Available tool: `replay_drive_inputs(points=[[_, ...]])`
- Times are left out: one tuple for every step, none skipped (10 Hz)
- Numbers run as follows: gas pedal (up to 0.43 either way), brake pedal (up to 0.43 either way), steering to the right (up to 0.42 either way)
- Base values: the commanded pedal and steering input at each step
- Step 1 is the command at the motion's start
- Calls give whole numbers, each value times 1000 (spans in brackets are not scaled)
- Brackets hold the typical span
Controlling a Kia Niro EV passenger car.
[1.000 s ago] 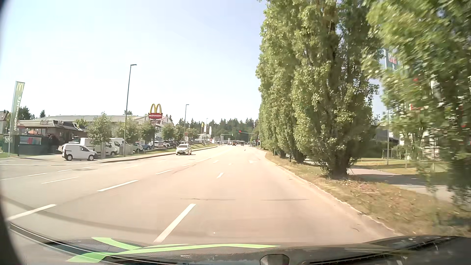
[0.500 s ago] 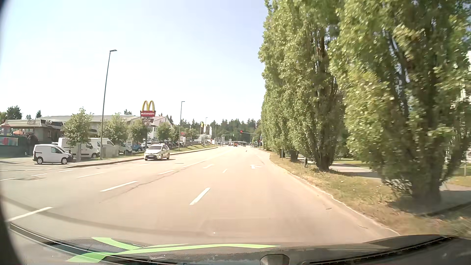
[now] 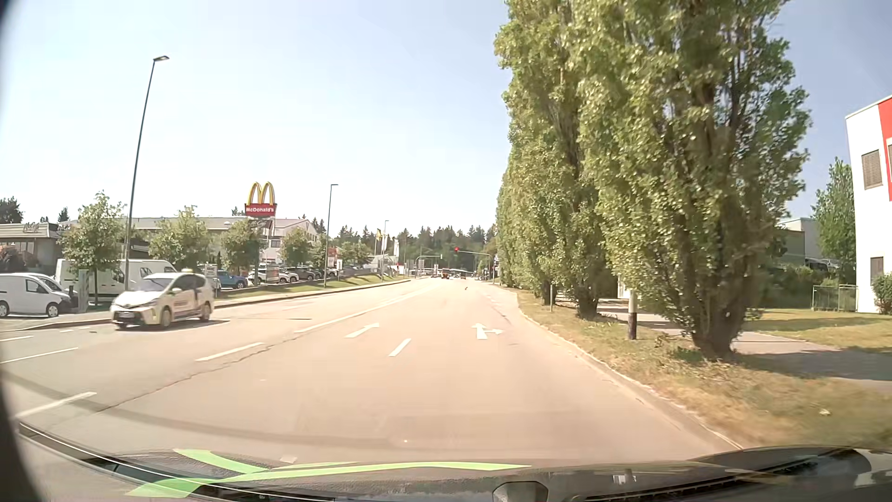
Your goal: Follow the waypoints while adhering to traffic rules and regulations
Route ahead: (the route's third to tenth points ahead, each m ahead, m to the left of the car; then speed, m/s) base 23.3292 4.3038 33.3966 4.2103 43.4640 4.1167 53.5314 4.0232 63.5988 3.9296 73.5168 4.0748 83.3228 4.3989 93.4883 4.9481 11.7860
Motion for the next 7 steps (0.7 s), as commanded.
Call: replay_drive_inputs(points=[[39,0,0],[39,0,1],[39,0,2],[39,0,2],[20,0,2],[8,0,3],[8,0,3]])
